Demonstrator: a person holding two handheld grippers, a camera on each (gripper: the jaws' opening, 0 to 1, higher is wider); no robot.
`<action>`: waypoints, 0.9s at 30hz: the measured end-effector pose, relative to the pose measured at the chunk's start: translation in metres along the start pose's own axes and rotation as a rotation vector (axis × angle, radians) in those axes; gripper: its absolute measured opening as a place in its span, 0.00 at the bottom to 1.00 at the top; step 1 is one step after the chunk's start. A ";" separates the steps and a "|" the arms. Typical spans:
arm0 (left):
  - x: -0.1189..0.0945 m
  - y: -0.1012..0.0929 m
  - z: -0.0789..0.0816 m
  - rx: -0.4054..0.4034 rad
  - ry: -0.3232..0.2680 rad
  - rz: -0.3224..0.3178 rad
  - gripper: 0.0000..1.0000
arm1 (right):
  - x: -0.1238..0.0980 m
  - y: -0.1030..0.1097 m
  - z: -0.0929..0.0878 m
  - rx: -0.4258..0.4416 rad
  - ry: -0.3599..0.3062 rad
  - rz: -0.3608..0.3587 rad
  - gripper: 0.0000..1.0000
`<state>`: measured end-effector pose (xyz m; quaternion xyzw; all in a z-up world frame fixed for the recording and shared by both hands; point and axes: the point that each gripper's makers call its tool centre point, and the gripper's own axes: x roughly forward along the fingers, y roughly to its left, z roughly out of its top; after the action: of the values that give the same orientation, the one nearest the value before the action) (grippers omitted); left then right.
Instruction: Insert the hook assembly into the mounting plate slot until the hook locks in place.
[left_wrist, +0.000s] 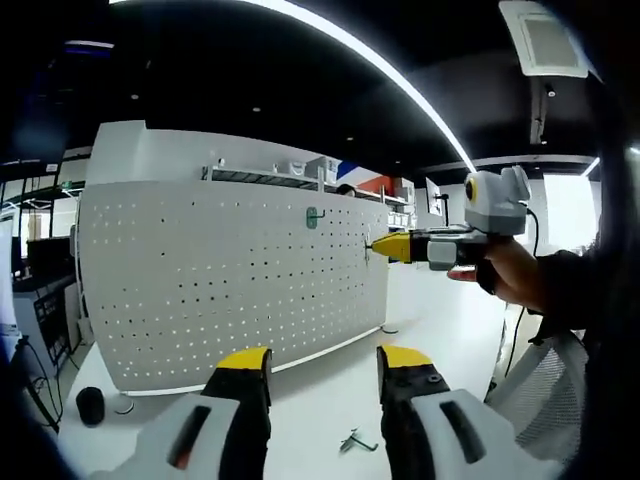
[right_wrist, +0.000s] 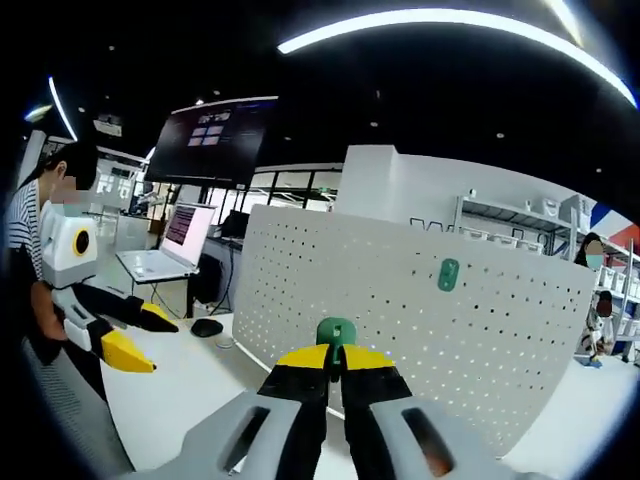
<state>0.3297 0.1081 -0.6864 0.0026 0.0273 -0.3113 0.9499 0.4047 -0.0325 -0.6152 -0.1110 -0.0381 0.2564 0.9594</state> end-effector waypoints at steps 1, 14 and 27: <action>0.000 0.000 -0.001 0.002 0.002 0.001 0.44 | 0.000 -0.004 0.002 -0.002 -0.003 -0.010 0.01; 0.003 -0.004 -0.006 0.082 0.032 -0.008 0.47 | 0.017 -0.079 0.033 -0.021 -0.072 -0.181 0.01; 0.005 -0.004 -0.010 0.080 0.047 -0.019 0.47 | 0.064 -0.137 0.034 -0.004 -0.082 -0.301 0.01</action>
<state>0.3303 0.1020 -0.6961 0.0477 0.0372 -0.3208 0.9452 0.5219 -0.1095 -0.5488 -0.0954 -0.0939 0.1138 0.9844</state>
